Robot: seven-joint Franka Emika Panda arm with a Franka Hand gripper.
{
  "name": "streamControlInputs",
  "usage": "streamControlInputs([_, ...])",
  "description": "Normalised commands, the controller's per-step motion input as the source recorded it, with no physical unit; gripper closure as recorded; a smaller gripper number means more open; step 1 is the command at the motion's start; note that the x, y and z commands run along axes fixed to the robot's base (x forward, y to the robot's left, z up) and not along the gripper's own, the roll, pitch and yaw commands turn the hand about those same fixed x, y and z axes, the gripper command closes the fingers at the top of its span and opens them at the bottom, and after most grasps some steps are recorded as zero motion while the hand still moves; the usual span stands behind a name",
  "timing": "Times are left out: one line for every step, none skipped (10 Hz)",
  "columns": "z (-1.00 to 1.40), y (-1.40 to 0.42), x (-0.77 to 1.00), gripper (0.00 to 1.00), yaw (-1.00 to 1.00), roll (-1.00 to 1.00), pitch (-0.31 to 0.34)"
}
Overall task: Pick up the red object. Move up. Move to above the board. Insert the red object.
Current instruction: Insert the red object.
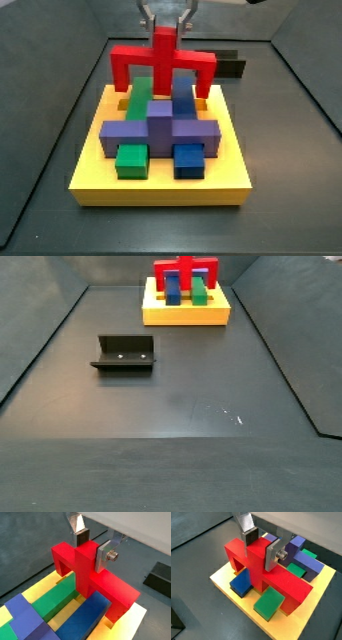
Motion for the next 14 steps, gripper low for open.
streamControlInputs([0.17,0.0,-0.15,1.0,0.0,-0.12,-0.039])
streamControlInputs([0.09,0.0,-0.01,1.0,0.01,-0.06,-0.023])
streamControlInputs([-0.07,0.0,0.0,1.0,0.02,0.0,-0.043])
streamControlInputs([-0.22,0.0,0.08,1.0,0.0,0.0,-0.023])
streamControlInputs([-0.29,0.0,0.2,1.0,0.01,-0.01,-0.011])
streamControlInputs([-0.29,0.0,0.21,1.0,0.01,-0.02,-0.007])
streamControlInputs([-0.24,0.0,0.2,1.0,0.01,0.0,0.0])
streamControlInputs([-0.1,0.0,0.09,1.0,0.03,0.0,0.0])
streamControlInputs([-0.13,0.01,0.0,1.0,0.02,0.04,0.0])
streamControlInputs([-0.15,0.0,-0.02,1.0,0.02,0.04,-0.019])
streamControlInputs([-0.15,0.0,-0.01,1.0,0.0,0.16,-0.023])
streamControlInputs([-0.09,-0.1,-0.01,1.0,0.0,0.4,-0.009])
streamControlInputs([-0.09,-0.03,-0.03,1.0,0.0,0.37,-0.004])
streamControlInputs([-0.09,0.0,-0.04,1.0,0.0,0.35,-0.004])
